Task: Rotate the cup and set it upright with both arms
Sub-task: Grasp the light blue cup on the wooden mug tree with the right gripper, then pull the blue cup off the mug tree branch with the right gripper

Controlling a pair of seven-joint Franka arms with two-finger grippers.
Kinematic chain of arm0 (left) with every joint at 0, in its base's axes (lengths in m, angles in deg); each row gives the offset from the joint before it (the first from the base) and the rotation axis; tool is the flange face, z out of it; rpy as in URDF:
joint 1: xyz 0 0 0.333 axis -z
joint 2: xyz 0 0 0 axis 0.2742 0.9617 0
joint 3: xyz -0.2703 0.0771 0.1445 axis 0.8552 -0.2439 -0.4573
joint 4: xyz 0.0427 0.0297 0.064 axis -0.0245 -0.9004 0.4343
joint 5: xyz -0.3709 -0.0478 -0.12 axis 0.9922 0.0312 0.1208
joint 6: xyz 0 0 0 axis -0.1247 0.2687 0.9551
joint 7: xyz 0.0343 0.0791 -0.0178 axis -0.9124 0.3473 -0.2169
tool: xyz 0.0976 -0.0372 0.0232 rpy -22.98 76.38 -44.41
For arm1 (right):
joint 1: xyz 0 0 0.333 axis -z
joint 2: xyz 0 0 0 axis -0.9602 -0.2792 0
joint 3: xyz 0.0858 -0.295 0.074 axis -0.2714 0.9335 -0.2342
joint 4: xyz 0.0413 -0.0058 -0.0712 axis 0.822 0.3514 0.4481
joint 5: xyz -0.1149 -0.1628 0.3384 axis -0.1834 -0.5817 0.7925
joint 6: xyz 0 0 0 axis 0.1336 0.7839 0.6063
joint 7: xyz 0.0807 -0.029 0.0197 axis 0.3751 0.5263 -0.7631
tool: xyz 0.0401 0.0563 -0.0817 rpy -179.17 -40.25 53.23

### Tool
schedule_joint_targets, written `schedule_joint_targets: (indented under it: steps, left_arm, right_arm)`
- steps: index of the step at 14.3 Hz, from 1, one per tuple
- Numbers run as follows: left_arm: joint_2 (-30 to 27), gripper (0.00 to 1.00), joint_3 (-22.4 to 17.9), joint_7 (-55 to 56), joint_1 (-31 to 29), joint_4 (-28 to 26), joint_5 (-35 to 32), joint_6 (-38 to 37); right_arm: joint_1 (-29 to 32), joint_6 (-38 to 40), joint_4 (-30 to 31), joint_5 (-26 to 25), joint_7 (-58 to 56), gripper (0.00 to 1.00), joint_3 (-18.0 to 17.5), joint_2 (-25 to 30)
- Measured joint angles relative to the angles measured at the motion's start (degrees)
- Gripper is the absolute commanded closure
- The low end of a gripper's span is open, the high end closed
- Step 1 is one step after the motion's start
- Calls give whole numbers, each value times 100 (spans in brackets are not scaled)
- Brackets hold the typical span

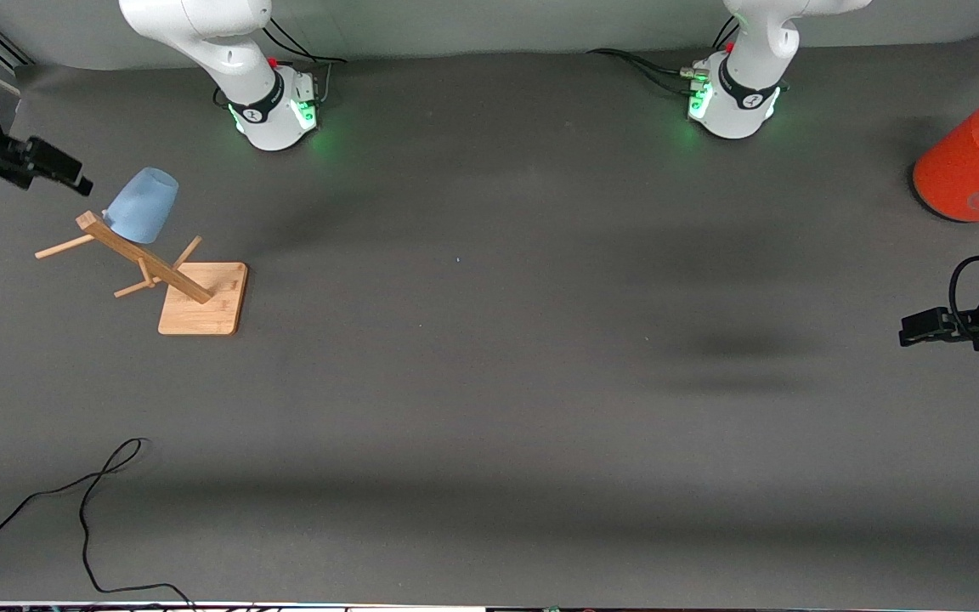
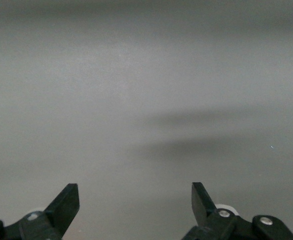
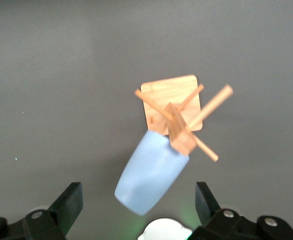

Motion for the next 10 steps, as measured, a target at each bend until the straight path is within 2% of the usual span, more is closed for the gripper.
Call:
schedule_joint_targets:
  steps: [7,10]
  left_arm:
    - [0,0,3,-37,-1,1,0,-3]
    - [0,0,12,-43,-1,5,0,-3]
  right_arm:
    - [-6,1,255,0,2115,0,-32,114]
    - [-6,-13,463,0,2525,0,-39,103]
